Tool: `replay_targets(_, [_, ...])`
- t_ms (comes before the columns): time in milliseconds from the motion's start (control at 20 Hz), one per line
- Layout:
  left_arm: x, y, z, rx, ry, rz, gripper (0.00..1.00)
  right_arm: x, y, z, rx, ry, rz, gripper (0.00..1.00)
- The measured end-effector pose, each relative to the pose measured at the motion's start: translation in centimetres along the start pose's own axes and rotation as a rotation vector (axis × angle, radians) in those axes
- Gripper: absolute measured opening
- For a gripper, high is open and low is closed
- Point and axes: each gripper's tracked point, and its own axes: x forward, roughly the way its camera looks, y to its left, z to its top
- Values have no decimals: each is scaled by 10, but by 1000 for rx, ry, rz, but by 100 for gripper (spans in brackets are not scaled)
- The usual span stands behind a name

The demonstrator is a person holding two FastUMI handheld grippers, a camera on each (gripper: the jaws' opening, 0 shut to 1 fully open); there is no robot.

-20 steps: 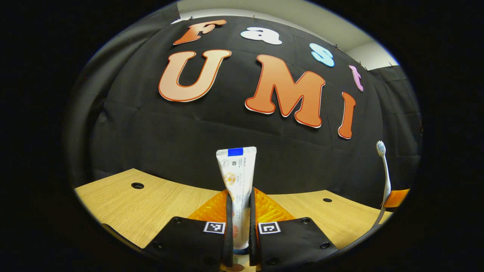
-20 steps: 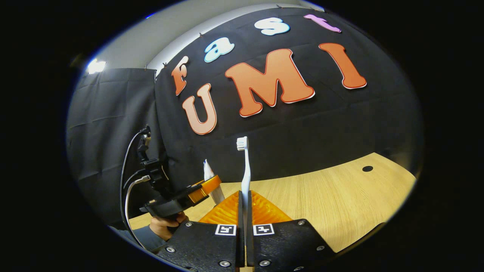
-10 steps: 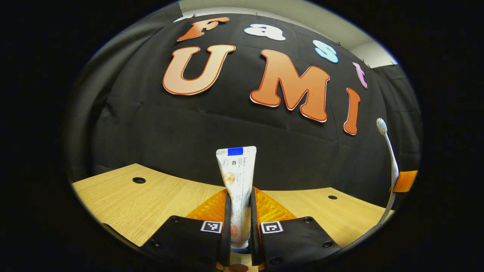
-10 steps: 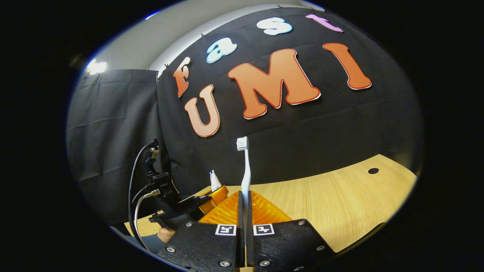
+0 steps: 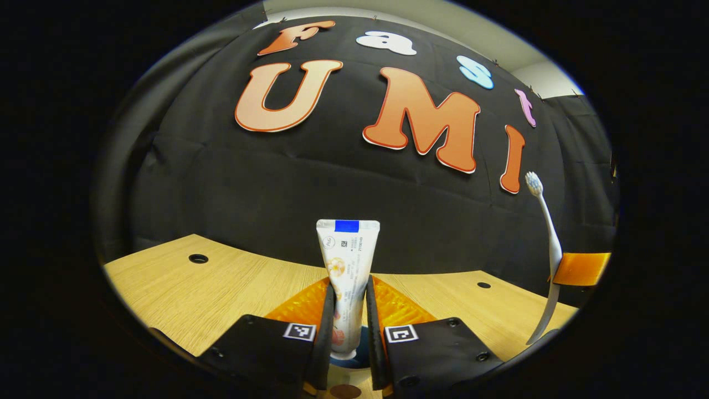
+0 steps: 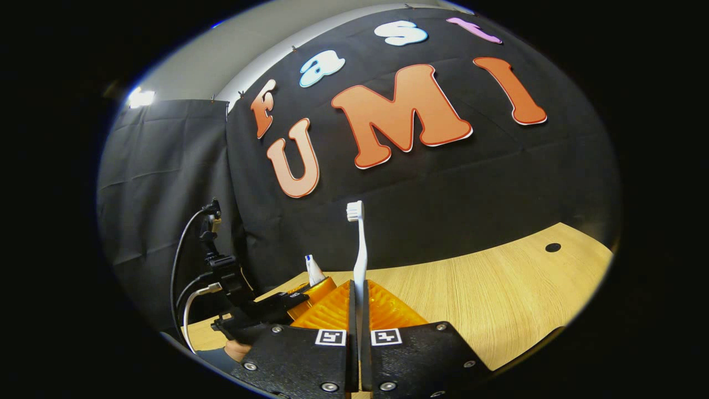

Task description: Put the toothbrush and toothpaste on the desktop into the cup, then pick up the cup and place it on the coaster on the desktop.

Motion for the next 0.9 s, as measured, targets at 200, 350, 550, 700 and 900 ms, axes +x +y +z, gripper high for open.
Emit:
replay_targets(200, [1,1,-6,8,19,0,33,10,2,-4,15,-6,1,2])
replay_targets(350, [-4,0,0,-3,5,-13,54,21,7,-3,25,-28,6,2])
replay_targets(550, [-12,12,14,7,-46,3,50,37,17,-4,41,-44,19,2])
replay_targets(700, [-23,20,37,7,-103,10,50,50,32,-4,48,-65,46,2])
replay_targets(900, [-41,33,68,-4,-182,26,50,70,46,-7,38,-107,68,2])
